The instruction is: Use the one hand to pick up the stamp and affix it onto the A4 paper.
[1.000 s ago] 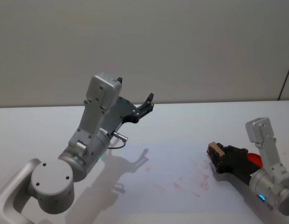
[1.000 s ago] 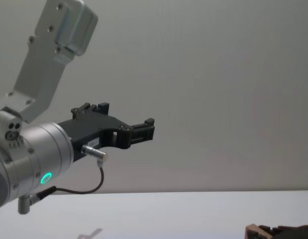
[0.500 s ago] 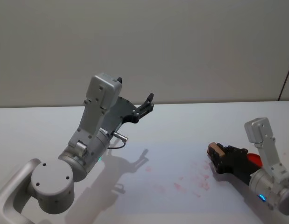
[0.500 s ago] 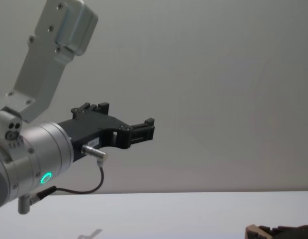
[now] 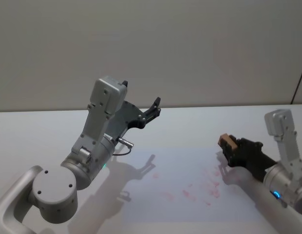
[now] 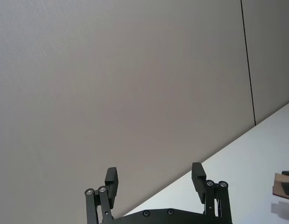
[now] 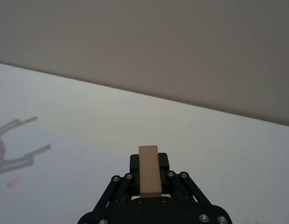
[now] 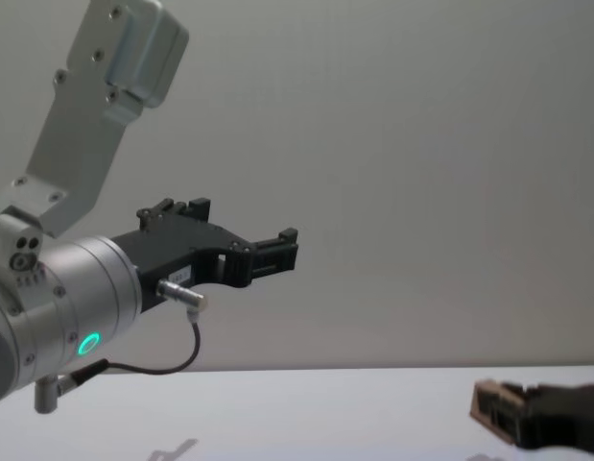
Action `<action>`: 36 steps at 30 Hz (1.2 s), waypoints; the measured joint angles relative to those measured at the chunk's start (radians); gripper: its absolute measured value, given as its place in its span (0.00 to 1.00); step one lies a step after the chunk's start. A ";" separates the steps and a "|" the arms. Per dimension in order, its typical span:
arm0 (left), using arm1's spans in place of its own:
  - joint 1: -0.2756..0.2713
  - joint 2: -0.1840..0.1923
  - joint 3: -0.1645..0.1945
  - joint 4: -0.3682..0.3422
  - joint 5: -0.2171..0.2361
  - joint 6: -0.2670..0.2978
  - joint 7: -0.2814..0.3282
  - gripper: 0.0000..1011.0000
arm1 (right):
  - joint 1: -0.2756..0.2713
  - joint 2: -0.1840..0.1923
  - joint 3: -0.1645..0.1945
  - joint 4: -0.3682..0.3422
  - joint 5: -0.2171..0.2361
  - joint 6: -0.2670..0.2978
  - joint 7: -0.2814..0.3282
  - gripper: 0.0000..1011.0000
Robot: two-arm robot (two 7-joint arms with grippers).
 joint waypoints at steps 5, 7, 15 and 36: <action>0.000 0.000 0.000 0.000 0.000 0.000 0.000 0.99 | 0.000 0.002 0.009 -0.045 0.028 0.002 -0.009 0.22; 0.000 0.000 0.000 0.000 0.000 0.000 0.000 0.99 | -0.002 0.005 0.012 -0.061 0.040 0.003 -0.012 0.22; 0.000 0.000 0.000 0.000 0.000 0.000 0.000 0.99 | -0.018 0.025 0.027 -0.110 0.063 0.005 -0.014 0.22; 0.000 0.000 0.000 0.000 0.000 0.000 0.000 0.99 | -0.134 0.152 0.100 -0.215 0.104 0.000 0.019 0.22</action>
